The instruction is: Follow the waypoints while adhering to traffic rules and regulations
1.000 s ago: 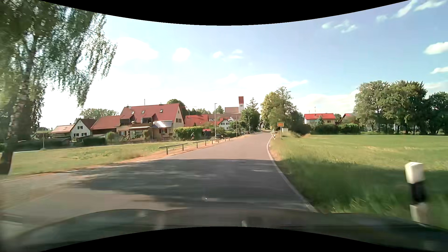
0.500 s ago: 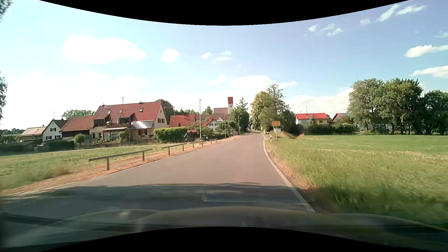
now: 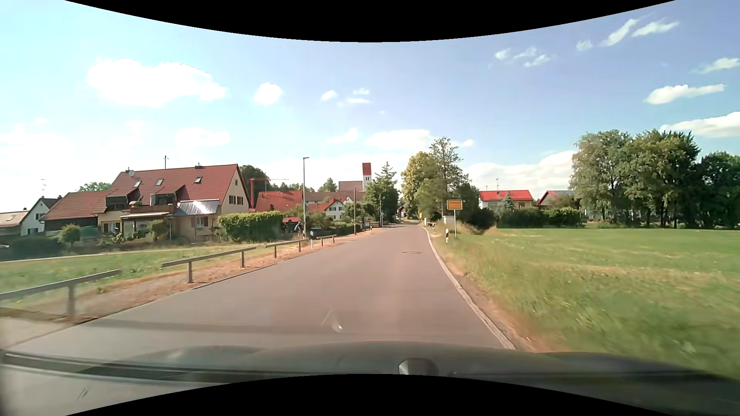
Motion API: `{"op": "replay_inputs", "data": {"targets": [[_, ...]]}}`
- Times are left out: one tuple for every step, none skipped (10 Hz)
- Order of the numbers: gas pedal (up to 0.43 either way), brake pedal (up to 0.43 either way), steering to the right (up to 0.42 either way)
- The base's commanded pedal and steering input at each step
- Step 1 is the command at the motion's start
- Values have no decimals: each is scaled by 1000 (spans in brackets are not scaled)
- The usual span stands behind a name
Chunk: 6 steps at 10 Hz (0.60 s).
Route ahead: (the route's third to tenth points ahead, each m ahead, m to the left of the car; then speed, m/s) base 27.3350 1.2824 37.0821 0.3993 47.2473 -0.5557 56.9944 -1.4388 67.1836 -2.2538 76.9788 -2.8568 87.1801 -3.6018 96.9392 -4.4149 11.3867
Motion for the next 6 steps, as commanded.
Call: {"op": "replay_inputs", "data": {"targets": [[28, 6, 28], [0, 6, 30], [0, 6, 31], [8, 6, 29], [8, 6, 29], [8, 6, 28]]}}
